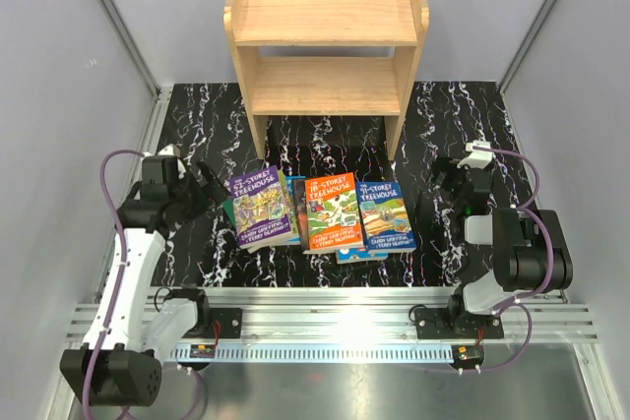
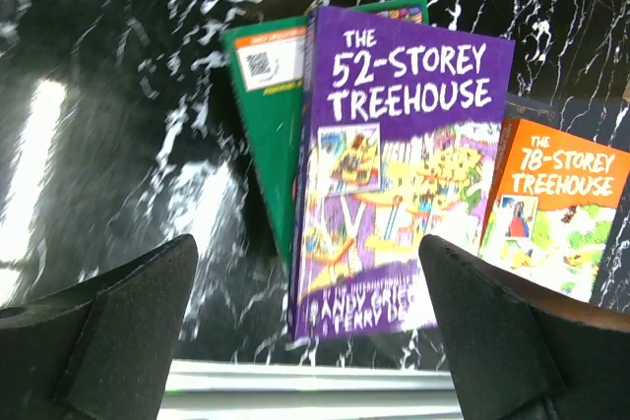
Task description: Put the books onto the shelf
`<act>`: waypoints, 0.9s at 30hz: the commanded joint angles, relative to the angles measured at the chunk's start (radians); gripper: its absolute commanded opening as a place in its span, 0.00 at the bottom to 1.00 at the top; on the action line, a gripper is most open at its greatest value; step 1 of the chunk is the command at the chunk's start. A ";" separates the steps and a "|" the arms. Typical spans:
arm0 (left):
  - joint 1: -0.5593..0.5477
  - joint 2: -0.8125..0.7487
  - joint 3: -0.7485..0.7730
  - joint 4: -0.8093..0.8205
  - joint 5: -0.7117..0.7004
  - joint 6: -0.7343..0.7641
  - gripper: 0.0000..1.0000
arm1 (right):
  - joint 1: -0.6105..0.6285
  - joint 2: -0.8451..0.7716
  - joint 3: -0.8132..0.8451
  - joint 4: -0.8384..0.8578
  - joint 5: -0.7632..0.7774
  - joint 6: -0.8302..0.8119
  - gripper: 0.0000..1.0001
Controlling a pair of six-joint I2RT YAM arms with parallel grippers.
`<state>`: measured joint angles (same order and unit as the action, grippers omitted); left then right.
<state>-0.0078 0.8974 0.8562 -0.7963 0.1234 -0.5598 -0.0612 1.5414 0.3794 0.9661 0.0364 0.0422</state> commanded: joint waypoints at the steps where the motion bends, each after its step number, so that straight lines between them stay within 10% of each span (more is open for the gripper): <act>1: 0.000 0.009 0.125 -0.154 -0.041 -0.022 0.99 | -0.003 0.000 0.013 0.031 0.019 -0.001 1.00; 6: 0.005 -0.017 0.115 -0.209 -0.055 -0.112 0.99 | -0.003 -0.015 0.006 0.039 0.147 0.053 1.00; 10: 0.002 -0.025 0.052 -0.086 0.042 -0.052 0.99 | -0.002 -0.294 0.137 -0.481 0.290 0.097 1.00; 16: -0.029 0.069 -0.023 -0.009 0.005 -0.060 0.99 | -0.002 -0.611 0.389 -1.045 0.044 0.405 1.00; 22: -0.124 0.184 -0.051 0.149 0.039 -0.078 0.99 | -0.003 -0.828 0.238 -1.246 -0.163 0.924 1.00; 27: -0.202 0.310 -0.078 0.255 0.051 -0.117 0.99 | -0.003 -1.007 0.089 -1.237 -0.296 1.001 1.00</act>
<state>-0.1802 1.1656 0.7952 -0.6701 0.1368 -0.6430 -0.0647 0.6044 0.5114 -0.1383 -0.1368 0.8879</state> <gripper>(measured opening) 0.987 0.994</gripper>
